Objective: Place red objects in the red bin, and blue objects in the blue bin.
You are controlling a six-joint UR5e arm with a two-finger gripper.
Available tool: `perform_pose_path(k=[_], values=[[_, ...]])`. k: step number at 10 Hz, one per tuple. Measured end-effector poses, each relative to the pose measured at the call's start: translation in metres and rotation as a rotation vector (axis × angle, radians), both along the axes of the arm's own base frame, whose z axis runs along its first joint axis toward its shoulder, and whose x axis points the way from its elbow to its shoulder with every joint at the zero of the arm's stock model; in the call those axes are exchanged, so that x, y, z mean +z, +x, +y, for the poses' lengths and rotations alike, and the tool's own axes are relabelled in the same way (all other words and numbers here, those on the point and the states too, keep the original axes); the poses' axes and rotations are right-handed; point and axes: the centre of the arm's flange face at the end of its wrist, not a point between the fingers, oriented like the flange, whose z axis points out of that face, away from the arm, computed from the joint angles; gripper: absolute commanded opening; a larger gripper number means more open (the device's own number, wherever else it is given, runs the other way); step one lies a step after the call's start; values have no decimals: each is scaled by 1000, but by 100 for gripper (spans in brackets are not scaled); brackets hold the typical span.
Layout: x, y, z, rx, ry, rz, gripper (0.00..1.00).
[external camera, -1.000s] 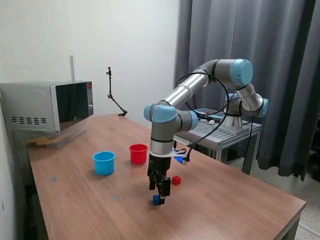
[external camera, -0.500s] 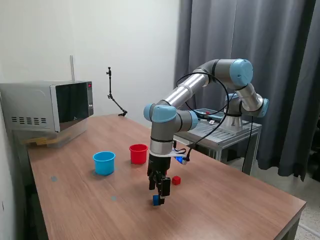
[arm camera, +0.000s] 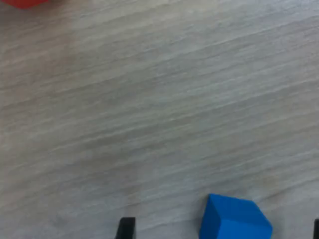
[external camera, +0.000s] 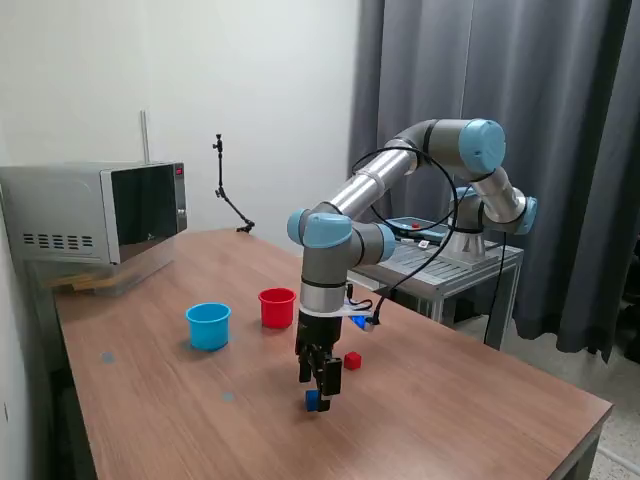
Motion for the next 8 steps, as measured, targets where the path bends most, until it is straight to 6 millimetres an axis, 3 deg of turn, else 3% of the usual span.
perform_pose_path(k=[5,6,8], values=[[-1,-1,0,0,-1,1,100],[0,-2,0,0,-1,4,0],[2,-3,0,0,-2,10,0]])
